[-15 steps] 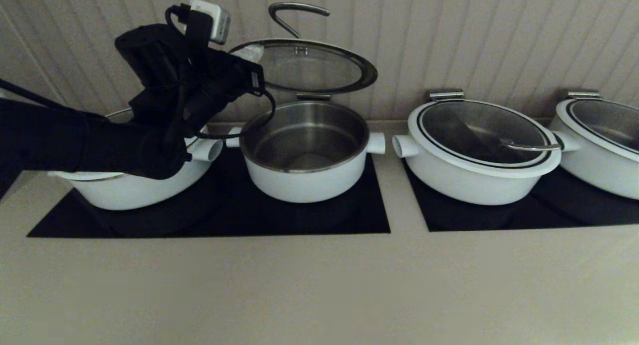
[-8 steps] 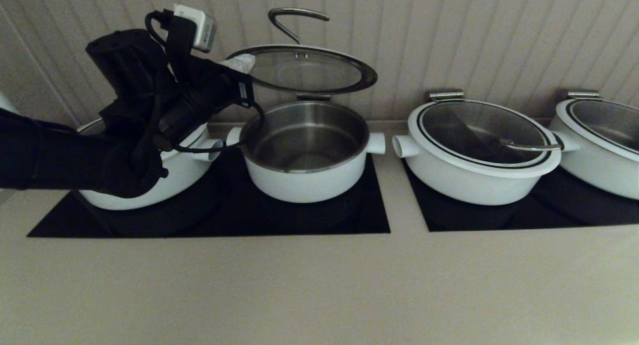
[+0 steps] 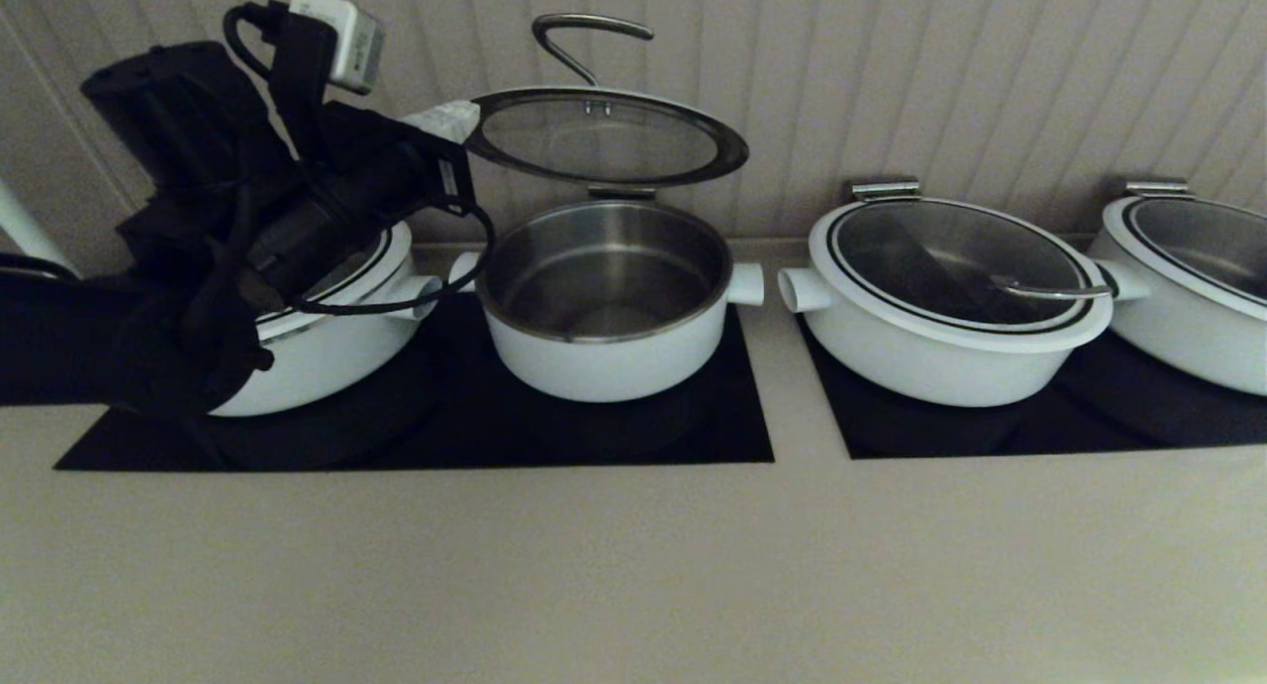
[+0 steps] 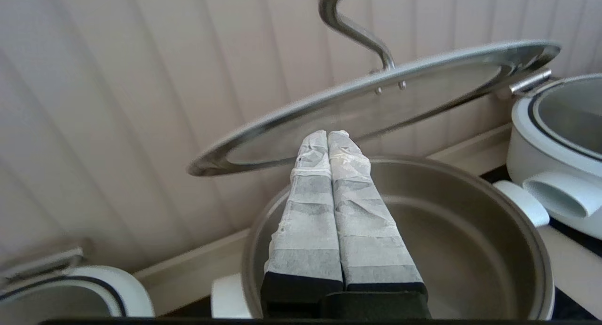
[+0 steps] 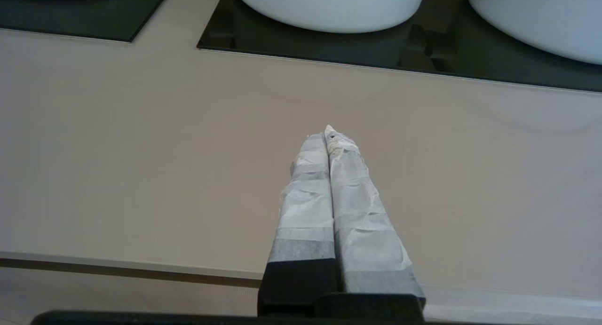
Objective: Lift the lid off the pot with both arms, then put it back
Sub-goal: Close the pot lid
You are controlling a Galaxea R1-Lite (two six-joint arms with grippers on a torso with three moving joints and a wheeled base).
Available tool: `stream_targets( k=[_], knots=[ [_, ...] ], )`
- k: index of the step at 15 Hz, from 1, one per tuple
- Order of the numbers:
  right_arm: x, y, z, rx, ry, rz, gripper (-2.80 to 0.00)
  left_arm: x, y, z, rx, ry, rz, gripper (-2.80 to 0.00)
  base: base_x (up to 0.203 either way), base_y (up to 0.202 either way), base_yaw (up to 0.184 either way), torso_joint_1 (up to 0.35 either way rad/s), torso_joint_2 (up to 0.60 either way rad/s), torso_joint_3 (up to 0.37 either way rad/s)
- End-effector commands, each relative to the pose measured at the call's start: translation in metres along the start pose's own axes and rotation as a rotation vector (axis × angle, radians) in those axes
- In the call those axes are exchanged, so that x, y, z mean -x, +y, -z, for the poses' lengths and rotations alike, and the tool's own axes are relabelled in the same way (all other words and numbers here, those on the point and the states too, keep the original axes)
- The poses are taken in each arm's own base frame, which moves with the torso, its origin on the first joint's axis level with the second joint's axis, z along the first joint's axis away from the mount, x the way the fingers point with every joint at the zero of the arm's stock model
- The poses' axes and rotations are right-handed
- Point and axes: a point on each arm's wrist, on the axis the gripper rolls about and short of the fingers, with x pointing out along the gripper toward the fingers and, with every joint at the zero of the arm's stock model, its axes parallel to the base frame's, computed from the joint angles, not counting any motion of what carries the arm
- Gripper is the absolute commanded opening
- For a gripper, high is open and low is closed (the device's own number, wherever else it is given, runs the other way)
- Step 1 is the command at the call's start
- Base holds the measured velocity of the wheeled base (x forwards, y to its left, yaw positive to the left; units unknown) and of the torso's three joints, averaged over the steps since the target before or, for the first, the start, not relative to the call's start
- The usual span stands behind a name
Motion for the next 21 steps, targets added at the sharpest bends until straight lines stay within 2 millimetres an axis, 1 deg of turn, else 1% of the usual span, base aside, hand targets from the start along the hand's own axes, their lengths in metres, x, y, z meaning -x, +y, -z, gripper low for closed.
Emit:
stream_targets(
  k=[1,3,4,8,11,14,16,18,21],
  knots=[
    [0.0,0.0,0.0,0.001,0.0,0.0,-2.8,0.005,0.007,-0.013,-0.011,-0.022,-0.015,-2.8,0.0,0.0,0.0,0.0,0.0,0.0],
    [0.0,0.0,0.0,0.001,0.0,0.0,-2.8,0.007,0.011,-0.021,-0.017,-0.023,-0.023,-2.8,0.0,0.0,0.0,0.0,0.0,0.0],
    [0.0,0.0,0.0,0.001,0.0,0.0,-2.8,0.005,0.016,-0.027,-0.025,-0.042,-0.03,-2.8,0.0,0.0,0.0,0.0,0.0,0.0],
    [0.0,0.0,0.0,0.001,0.0,0.0,-2.8,0.001,0.05,-0.056,-0.11,-0.082,0.029,-2.8,0.0,0.0,0.0,0.0,0.0,0.0],
    [0.0,0.0,0.0,0.001,0.0,0.0,-2.8,-0.002,0.063,-0.068,-0.171,-0.09,0.088,-2.8,0.0,0.0,0.0,0.0,0.0,0.0],
    [0.0,0.0,0.0,0.001,0.0,0.0,-2.8,-0.016,0.069,-0.068,-0.251,-0.12,0.142,-2.8,0.0,0.0,0.0,0.0,0.0,0.0],
    [0.0,0.0,0.0,0.001,0.0,0.0,-2.8,-0.022,0.069,-0.064,-0.288,-0.112,0.19,-2.8,0.0,0.0,0.0,0.0,0.0,0.0],
    [0.0,0.0,0.0,0.001,0.0,0.0,-2.8,-0.029,0.068,-0.05,-0.322,-0.099,0.238,-2.8,0.0,0.0,0.0,0.0,0.0,0.0],
    [0.0,0.0,0.0,0.001,0.0,0.0,-2.8,-0.039,0.068,-0.027,-0.343,-0.062,0.251,-2.8,0.0,0.0,0.0,0.0,0.0,0.0]
  ],
)
